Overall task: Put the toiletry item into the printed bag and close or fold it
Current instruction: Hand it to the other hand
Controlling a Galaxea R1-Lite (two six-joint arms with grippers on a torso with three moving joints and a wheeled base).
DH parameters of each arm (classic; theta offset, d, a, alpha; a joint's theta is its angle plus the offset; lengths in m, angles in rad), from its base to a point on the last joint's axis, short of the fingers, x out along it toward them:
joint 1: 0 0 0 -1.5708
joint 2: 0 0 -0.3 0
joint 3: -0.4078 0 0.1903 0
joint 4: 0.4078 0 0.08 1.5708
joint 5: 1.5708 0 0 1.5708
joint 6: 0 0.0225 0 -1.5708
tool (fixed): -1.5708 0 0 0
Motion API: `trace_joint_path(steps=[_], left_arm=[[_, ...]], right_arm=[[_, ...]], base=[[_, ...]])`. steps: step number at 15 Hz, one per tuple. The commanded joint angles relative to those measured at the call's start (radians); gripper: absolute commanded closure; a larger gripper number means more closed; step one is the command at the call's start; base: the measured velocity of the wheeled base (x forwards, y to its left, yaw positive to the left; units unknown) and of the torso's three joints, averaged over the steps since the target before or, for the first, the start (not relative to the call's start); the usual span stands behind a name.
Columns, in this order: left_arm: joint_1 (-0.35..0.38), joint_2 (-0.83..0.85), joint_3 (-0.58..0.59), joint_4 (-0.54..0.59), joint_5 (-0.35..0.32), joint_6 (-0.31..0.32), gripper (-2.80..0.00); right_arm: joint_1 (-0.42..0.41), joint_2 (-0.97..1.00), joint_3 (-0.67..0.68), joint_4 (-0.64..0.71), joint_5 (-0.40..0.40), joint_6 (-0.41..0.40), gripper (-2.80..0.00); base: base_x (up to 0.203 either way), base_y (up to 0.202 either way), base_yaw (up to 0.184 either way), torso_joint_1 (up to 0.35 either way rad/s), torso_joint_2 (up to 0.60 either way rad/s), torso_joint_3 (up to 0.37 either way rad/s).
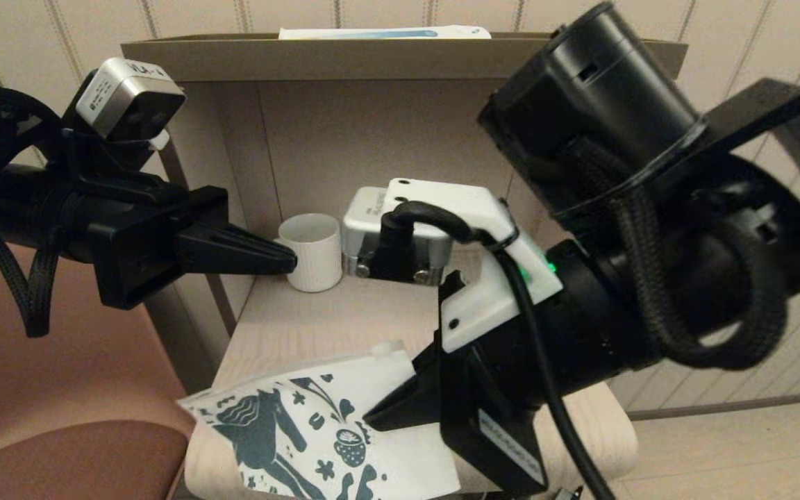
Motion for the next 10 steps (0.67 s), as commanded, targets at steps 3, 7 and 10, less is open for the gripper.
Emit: trace_joint_path(steps=[3, 7, 10], left_arm=[[-0.003, 0.014, 0.001, 0.004, -0.005, 0.008, 0.00], [-0.004, 0.023, 0.004, -0.001, -0.001, 0.010, 0.00], [-0.012, 0.020, 0.009, -0.001, -0.001, 0.012, 0.00]], right_arm=[[0.007, 0.042, -0.123, 0.153, -0.070, -0.043, 0.00], [0.011, 0.043, -0.119, 0.171, -0.096, -0.051, 0.00], [0.012, 0.029, -0.119, 0.170, -0.098, -0.051, 0.00]], base=[[0.000, 0.000, 0.000, 0.000, 0.00, 0.000], [0.000, 0.000, 0.000, 0.000, 0.00, 0.000], [0.000, 0.000, 0.000, 0.000, 0.00, 0.000]])
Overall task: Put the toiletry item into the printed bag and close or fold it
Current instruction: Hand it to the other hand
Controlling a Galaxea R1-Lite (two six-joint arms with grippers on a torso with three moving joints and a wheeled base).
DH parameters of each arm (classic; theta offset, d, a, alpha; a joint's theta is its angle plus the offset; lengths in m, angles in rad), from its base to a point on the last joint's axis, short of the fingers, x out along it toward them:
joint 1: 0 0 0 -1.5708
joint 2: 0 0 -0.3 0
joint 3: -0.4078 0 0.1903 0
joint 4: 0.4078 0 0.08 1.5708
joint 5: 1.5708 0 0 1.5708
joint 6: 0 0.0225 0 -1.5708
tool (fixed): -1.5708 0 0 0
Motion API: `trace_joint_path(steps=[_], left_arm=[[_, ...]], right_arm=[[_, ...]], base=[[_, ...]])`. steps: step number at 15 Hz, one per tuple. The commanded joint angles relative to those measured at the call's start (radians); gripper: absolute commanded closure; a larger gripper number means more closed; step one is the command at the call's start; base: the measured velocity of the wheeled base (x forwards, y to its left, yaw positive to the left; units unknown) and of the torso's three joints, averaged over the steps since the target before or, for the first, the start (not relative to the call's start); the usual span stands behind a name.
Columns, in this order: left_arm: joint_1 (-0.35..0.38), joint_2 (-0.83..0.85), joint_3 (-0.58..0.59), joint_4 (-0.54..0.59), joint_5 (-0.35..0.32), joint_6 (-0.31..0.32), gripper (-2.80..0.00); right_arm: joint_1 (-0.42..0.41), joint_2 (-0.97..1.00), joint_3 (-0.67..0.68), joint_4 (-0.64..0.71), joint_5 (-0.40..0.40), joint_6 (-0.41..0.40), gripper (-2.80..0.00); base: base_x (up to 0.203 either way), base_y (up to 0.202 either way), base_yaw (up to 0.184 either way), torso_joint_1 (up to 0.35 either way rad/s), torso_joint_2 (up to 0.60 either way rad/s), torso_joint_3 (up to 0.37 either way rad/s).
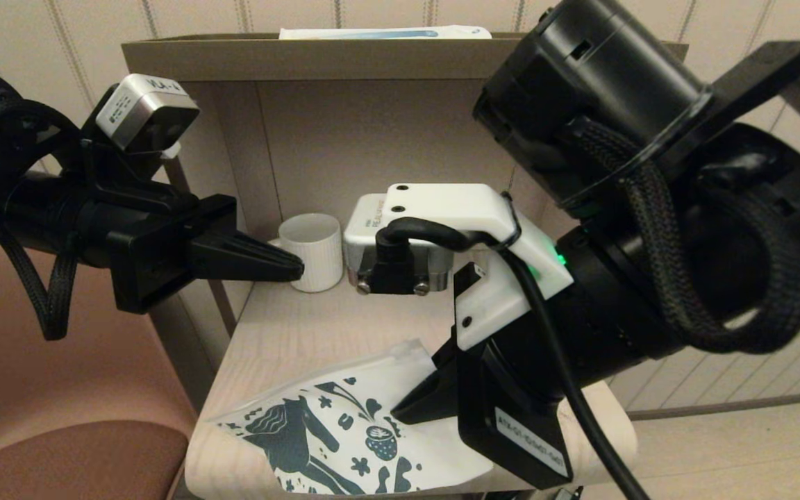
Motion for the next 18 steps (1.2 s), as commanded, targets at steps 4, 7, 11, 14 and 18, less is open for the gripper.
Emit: trace_joint_path(steps=[4, 7, 11, 14, 18], left_arm=[[-0.013, -0.011, -0.003, 0.014, -0.014, 0.001, 0.00], [-0.018, -0.014, 0.000, 0.014, -0.005, -0.001, 0.00], [-0.038, -0.021, -0.009, 0.032, 0.002, -0.007, -2.80], [-0.038, -0.014, -0.023, 0.043, 0.010, -0.014, -2.80], [-0.038, -0.004, -0.028, 0.041, -0.002, -0.024, -2.80]], right_arm=[[0.027, -0.018, 0.003, 0.004, 0.002, -0.001, 0.00], [0.039, -0.015, 0.003, -0.026, -0.028, 0.009, 0.00], [0.039, -0.004, 0.011, -0.093, -0.034, 0.059, 0.00], [0.037, 0.008, 0.011, -0.121, -0.032, 0.072, 0.00], [0.037, 0.017, 0.011, -0.140, -0.026, 0.100, 0.00]], base=[[0.000, 0.000, 0.000, 0.000, 0.00, 0.000], [0.000, 0.000, 0.000, 0.000, 0.00, 0.000], [0.000, 0.000, 0.000, 0.000, 0.00, 0.000], [0.000, 0.000, 0.000, 0.000, 0.00, 0.000], [0.000, 0.000, 0.000, 0.000, 0.00, 0.000]])
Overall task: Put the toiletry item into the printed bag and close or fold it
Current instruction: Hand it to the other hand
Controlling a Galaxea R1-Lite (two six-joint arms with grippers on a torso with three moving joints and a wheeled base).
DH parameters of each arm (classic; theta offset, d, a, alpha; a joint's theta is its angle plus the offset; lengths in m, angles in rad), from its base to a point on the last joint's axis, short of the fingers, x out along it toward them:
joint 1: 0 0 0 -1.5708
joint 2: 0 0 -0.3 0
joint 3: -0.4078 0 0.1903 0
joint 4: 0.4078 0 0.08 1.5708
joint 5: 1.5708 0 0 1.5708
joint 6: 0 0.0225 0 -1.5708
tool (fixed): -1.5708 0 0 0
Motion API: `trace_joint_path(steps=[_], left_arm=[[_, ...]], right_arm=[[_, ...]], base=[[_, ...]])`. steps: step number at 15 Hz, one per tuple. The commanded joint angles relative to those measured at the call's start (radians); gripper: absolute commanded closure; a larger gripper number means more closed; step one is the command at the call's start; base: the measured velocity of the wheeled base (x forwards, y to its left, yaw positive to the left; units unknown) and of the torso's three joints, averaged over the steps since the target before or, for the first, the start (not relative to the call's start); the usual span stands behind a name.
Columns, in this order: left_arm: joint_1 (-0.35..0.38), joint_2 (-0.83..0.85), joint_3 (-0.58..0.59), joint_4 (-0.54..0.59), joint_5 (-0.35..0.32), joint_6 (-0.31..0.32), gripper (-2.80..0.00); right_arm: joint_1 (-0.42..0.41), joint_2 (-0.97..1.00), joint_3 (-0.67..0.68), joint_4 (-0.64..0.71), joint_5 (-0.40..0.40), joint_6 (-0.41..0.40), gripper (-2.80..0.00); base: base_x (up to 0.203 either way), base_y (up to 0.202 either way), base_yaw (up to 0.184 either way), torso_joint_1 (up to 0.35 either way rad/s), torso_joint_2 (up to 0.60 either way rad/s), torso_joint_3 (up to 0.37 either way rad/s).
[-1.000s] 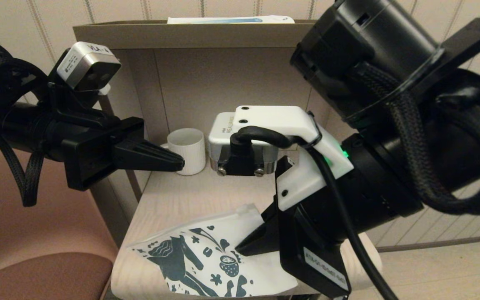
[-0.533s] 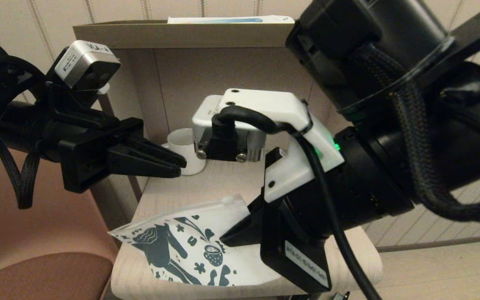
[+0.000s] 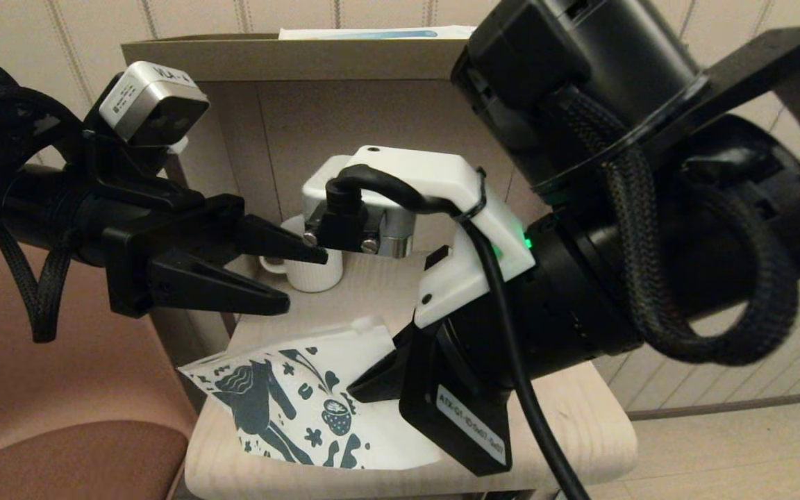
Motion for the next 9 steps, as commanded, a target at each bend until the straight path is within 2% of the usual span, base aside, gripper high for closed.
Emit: trace_joint_path(steps=[1, 4, 7, 9], left_arm=[[0.000, 0.005, 0.001, 0.005, -0.011, 0.005, -2.80], [0.000, 0.005, 0.002, 0.005, -0.013, 0.003, -2.80], [0.000, 0.002, 0.005, 0.005, -0.016, 0.003, -2.80], [0.000, 0.001, 0.008, 0.005, -0.024, 0.006, -2.80]], right_arm=[[0.003, 0.009, 0.000, -0.012, 0.004, 0.011, 0.00], [0.006, 0.028, 0.003, -0.084, 0.002, 0.110, 0.00], [0.020, 0.038, 0.004, -0.123, 0.008, 0.125, 0.00], [0.020, 0.042, 0.004, -0.138, 0.039, 0.126, 0.00]], base=[[0.000, 0.000, 0.000, 0.000, 0.00, 0.000], [0.000, 0.000, 0.000, 0.000, 0.00, 0.000], [0.000, 0.000, 0.000, 0.000, 0.00, 0.000], [0.000, 0.000, 0.000, 0.000, 0.00, 0.000]])
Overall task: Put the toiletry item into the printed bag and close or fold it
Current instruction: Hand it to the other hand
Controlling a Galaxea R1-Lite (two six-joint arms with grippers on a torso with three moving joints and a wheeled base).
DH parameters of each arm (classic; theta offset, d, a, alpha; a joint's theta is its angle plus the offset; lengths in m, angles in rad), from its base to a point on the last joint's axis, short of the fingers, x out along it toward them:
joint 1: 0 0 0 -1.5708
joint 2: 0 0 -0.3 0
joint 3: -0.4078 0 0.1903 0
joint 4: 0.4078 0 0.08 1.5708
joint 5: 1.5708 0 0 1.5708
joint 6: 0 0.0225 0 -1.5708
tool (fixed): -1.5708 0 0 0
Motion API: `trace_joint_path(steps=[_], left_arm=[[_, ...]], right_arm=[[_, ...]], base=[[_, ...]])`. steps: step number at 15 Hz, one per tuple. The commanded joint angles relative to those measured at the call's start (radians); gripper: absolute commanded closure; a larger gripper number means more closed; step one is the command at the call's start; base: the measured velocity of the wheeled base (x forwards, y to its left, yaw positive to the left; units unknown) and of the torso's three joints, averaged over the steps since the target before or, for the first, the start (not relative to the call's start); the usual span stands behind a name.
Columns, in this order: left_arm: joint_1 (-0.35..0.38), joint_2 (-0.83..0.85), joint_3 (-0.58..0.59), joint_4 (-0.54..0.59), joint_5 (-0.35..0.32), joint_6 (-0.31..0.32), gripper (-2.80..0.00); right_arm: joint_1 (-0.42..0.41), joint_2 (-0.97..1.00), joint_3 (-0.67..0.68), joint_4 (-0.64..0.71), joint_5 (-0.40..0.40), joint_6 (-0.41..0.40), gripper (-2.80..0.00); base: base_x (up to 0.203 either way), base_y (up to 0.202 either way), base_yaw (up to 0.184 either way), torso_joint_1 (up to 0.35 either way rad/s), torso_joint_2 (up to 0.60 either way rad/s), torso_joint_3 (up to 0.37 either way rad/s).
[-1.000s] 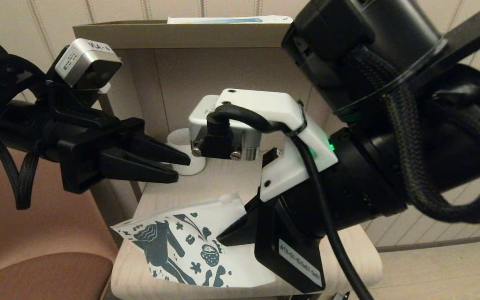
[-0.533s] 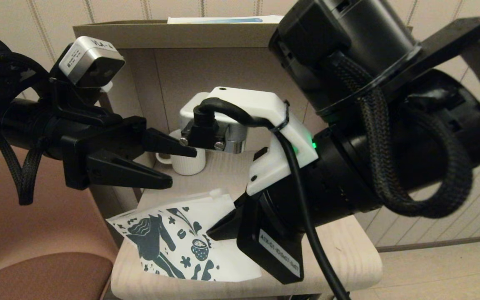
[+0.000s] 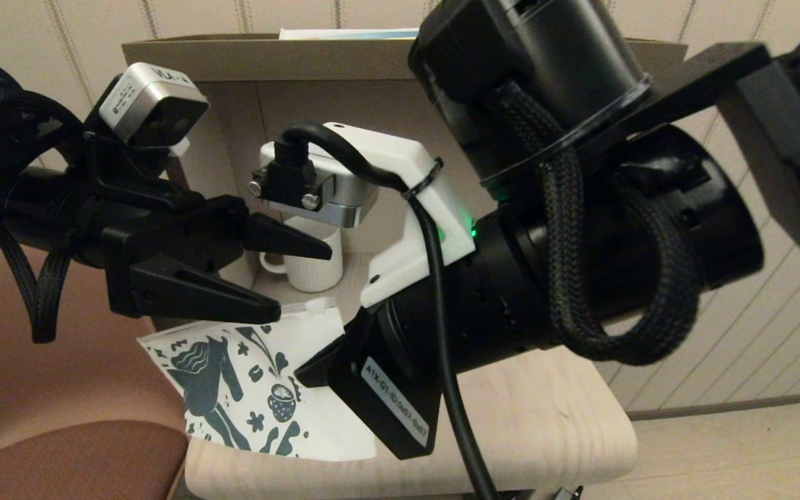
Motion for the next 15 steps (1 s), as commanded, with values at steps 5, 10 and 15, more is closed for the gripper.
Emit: trace_joint_path(steps=[5, 10, 15], left_arm=[[0.001, -0.015, 0.015, 0.007, -0.021, 0.011, -2.80], [0.000, -0.011, 0.004, 0.030, -0.046, 0.010, -2.80], [0.000, -0.005, -0.008, 0.033, -0.070, 0.003, -2.80]], right_arm=[[-0.003, -0.008, -0.008, 0.006, 0.108, -0.013, 0.00], [-0.005, -0.004, -0.006, -0.027, 0.115, 0.020, 0.00], [0.000, 0.004, -0.006, -0.078, 0.107, 0.071, 0.00]], base=[[0.000, 0.000, 0.000, 0.000, 0.00, 0.000], [0.000, 0.000, 0.000, 0.000, 0.00, 0.000], [0.000, 0.000, 0.000, 0.000, 0.00, 0.000]])
